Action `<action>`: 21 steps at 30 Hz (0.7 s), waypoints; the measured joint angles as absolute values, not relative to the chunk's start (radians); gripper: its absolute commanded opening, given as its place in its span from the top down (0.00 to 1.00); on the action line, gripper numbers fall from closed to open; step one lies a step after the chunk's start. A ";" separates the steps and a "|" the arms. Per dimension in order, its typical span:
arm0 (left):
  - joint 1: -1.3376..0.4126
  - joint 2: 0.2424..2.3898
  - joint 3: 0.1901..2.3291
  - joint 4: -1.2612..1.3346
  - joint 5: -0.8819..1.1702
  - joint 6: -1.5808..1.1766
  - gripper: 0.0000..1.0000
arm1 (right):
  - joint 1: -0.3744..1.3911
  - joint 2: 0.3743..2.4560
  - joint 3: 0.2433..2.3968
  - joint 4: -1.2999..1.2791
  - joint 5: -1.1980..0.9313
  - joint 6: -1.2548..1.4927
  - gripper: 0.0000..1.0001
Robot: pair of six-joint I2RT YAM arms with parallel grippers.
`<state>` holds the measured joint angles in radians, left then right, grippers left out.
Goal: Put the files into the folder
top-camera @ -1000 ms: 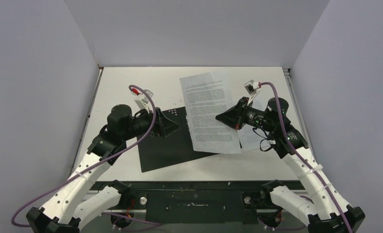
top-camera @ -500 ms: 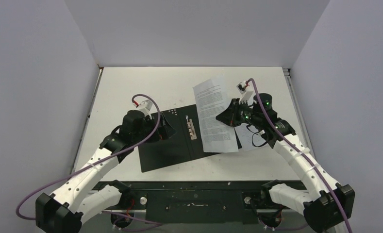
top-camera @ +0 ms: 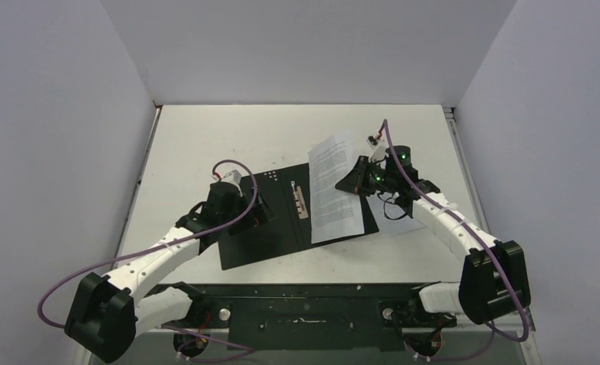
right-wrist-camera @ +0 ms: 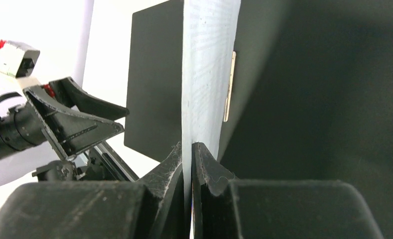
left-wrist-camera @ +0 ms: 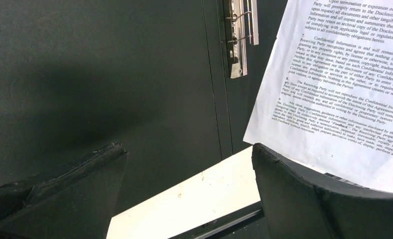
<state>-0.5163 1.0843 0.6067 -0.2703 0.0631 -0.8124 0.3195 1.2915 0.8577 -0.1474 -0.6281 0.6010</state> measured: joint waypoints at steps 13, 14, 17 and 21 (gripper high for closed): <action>-0.516 1.139 0.564 -0.174 0.062 -0.827 0.04 | 0.266 1.445 0.851 -0.053 -0.716 0.613 0.95; -0.516 1.140 0.562 -0.171 0.062 -0.827 0.03 | 0.264 1.449 0.851 -0.053 -0.719 0.609 0.95; -0.516 1.141 0.558 -0.165 0.064 -0.826 0.04 | 0.261 1.460 0.851 -0.053 -0.724 0.598 0.95; -0.516 1.145 0.555 -0.160 0.068 -0.823 0.04 | 0.260 1.485 0.853 -0.051 -0.731 0.586 0.95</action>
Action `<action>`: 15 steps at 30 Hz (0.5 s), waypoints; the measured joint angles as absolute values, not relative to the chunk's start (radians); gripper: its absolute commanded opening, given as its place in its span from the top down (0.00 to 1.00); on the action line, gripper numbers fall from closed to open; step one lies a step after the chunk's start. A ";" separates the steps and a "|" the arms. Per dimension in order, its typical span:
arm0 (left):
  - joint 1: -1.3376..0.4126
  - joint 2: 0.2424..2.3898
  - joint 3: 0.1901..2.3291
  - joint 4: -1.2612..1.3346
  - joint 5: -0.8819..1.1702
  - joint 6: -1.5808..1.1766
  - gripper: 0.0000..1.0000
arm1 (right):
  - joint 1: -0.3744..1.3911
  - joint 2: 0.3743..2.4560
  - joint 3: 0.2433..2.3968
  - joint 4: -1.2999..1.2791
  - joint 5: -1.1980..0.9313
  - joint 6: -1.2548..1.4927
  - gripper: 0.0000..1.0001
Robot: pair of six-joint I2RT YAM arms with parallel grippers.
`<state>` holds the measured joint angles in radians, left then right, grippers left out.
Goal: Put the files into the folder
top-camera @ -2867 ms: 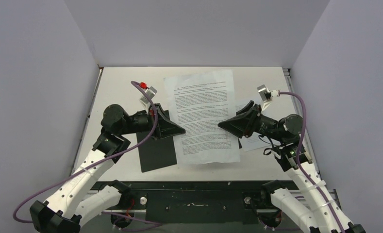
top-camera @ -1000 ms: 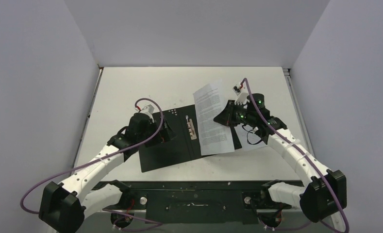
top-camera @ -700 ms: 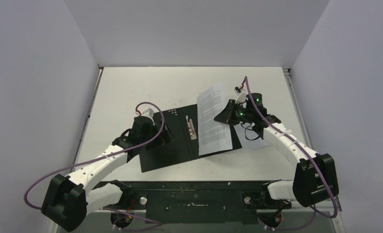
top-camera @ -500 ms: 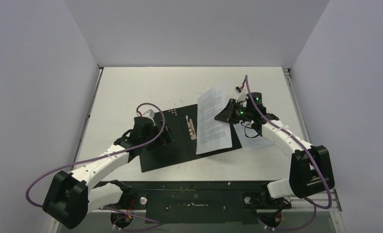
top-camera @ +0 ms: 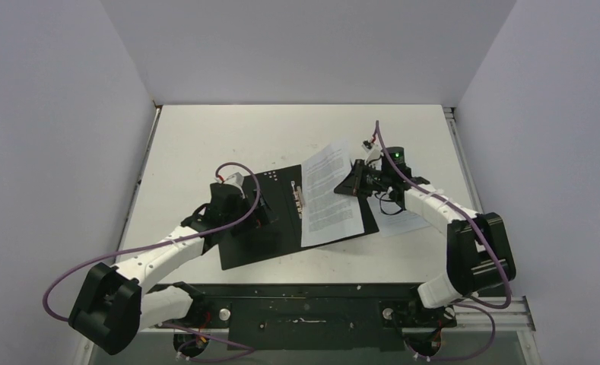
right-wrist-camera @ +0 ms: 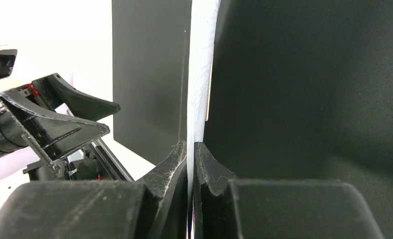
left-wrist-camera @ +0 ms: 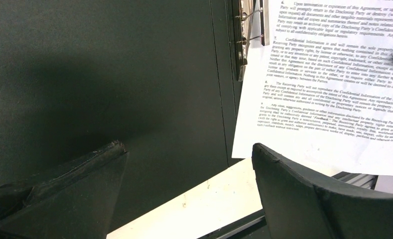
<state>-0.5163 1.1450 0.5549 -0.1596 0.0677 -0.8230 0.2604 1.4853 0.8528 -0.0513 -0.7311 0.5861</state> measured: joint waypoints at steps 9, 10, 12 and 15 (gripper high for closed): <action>-0.516 1.162 0.554 -0.139 0.091 -0.805 0.04 | 0.262 1.552 0.873 -0.067 -0.733 0.535 0.95; -0.516 1.163 0.554 -0.138 0.093 -0.804 0.04 | 0.262 1.555 0.878 -0.073 -0.731 0.527 0.95; -0.516 1.163 0.554 -0.131 0.100 -0.803 0.03 | 0.263 1.557 0.889 -0.088 -0.727 0.508 0.95; -0.516 1.163 0.554 -0.124 0.109 -0.801 0.04 | 0.270 1.563 0.915 -0.108 -0.714 0.476 0.95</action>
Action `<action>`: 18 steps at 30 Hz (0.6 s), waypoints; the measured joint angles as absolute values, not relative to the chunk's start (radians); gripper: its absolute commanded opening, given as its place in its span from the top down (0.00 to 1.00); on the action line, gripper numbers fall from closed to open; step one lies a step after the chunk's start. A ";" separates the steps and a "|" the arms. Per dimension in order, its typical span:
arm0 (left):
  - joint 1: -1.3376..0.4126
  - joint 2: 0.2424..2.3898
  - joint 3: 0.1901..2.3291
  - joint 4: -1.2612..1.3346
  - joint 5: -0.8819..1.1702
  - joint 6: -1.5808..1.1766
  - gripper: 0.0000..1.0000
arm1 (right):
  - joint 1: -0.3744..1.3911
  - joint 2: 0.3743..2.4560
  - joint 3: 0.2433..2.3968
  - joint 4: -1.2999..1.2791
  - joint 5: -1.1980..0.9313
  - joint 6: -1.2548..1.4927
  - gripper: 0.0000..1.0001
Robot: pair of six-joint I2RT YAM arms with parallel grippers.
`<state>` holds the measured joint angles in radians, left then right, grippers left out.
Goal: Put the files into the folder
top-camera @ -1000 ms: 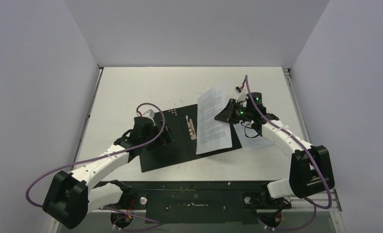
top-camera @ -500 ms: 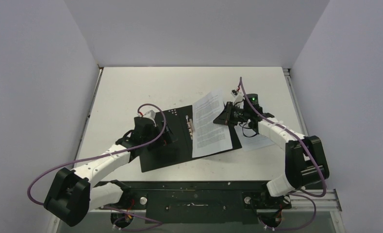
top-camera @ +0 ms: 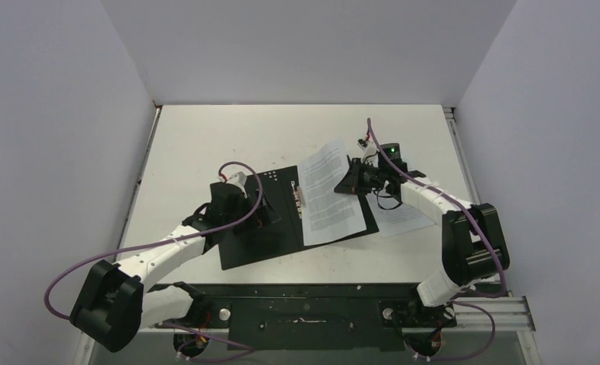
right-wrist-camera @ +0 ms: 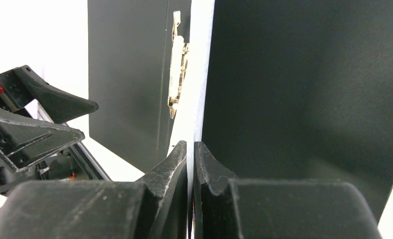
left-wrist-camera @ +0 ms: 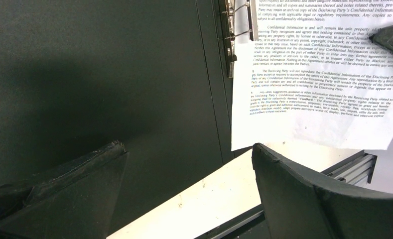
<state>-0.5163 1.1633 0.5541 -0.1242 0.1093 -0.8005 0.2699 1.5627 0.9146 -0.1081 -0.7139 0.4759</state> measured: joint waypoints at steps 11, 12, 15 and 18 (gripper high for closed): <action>-0.516 1.163 0.554 -0.122 0.123 -0.795 0.03 | 0.311 1.634 1.005 -0.226 -0.643 0.348 0.95; -0.516 1.163 0.554 -0.122 0.125 -0.794 0.03 | 0.317 1.639 1.013 -0.243 -0.637 0.337 0.95; -0.516 1.163 0.552 -0.122 0.132 -0.786 0.04 | 0.331 1.649 1.040 -0.282 -0.621 0.307 0.95; -0.516 1.160 0.550 -0.123 0.138 -0.778 0.04 | 0.350 1.655 1.073 -0.328 -0.583 0.272 0.95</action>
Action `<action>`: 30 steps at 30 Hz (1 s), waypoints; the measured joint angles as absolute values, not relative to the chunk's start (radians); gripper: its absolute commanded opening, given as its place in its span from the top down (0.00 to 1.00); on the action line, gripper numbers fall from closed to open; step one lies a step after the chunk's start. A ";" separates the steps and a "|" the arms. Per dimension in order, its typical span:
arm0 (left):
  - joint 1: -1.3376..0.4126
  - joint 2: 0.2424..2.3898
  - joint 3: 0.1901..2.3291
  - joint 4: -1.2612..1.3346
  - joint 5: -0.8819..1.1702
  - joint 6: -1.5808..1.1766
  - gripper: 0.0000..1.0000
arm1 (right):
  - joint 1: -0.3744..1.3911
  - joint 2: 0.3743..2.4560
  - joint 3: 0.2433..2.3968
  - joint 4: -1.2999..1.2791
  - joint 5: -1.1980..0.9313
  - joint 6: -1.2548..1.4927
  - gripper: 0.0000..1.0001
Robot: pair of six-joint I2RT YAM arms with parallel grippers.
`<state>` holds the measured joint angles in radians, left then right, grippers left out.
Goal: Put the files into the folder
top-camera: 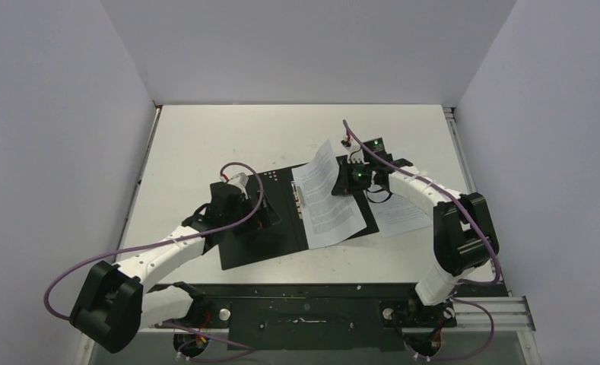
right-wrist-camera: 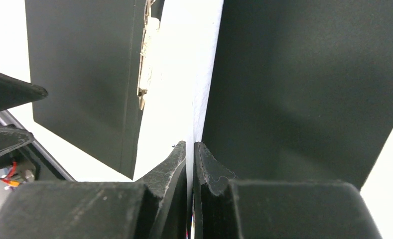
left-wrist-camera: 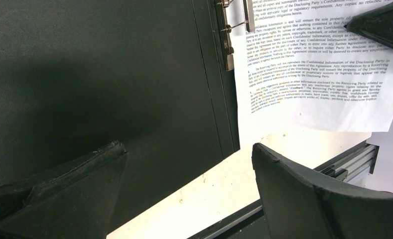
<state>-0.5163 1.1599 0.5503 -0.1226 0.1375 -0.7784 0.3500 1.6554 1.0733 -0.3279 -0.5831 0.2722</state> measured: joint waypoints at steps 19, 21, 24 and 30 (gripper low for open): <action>-0.516 1.137 0.519 -0.124 0.162 -0.765 0.04 | 0.375 1.718 1.118 -0.378 -0.448 0.240 0.80; -0.517 1.137 0.519 -0.124 0.162 -0.764 0.04 | 0.375 1.727 1.127 -0.376 -0.442 0.243 0.77; -0.517 1.137 0.519 -0.124 0.162 -0.764 0.04 | 0.375 1.746 1.139 -0.371 -0.426 0.245 0.69; -0.517 1.137 0.519 -0.124 0.162 -0.764 0.03 | 0.375 1.765 1.140 -0.368 -0.395 0.248 0.62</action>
<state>-0.5175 1.1374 0.5194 -0.1238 0.1616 -0.7639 0.3748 1.7645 1.1400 -0.3679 -0.3954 0.2478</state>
